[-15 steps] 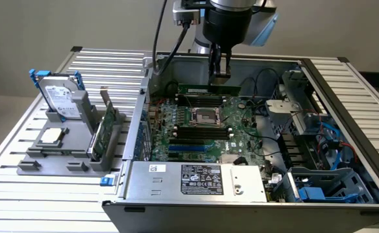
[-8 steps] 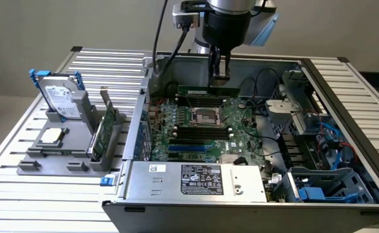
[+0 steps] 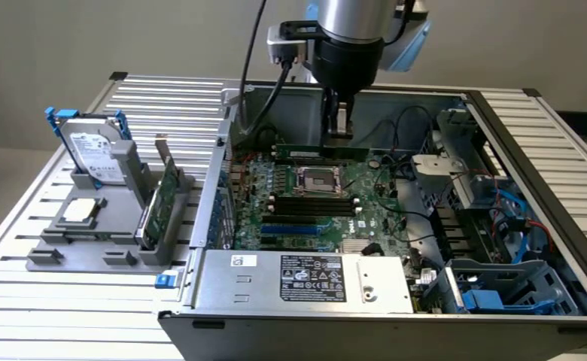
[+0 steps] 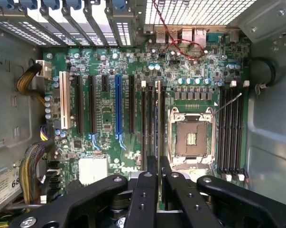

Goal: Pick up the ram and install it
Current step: 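Insert the ram into the slot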

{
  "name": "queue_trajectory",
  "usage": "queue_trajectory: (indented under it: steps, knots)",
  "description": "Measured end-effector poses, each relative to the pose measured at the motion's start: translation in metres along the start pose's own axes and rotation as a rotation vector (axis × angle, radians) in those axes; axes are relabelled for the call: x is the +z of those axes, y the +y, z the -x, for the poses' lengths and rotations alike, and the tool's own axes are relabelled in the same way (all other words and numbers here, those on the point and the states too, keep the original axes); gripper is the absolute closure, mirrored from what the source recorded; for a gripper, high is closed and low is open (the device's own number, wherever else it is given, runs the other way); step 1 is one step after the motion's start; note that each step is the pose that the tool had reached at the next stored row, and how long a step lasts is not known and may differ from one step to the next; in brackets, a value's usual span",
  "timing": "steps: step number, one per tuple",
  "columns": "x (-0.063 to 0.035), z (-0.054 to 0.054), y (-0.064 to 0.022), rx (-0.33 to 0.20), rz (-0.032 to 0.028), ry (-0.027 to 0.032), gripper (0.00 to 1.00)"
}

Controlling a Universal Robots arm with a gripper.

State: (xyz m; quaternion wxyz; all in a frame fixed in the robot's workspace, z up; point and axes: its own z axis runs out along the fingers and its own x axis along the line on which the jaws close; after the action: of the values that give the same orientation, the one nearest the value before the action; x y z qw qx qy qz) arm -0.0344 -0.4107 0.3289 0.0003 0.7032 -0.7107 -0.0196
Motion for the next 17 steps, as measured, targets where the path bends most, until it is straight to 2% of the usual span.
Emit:
queue_trajectory:
  steps: [17]
  knots:
    - [0.0308, -0.004, -0.0008, 0.0, 0.0, 0.0, 0.86]
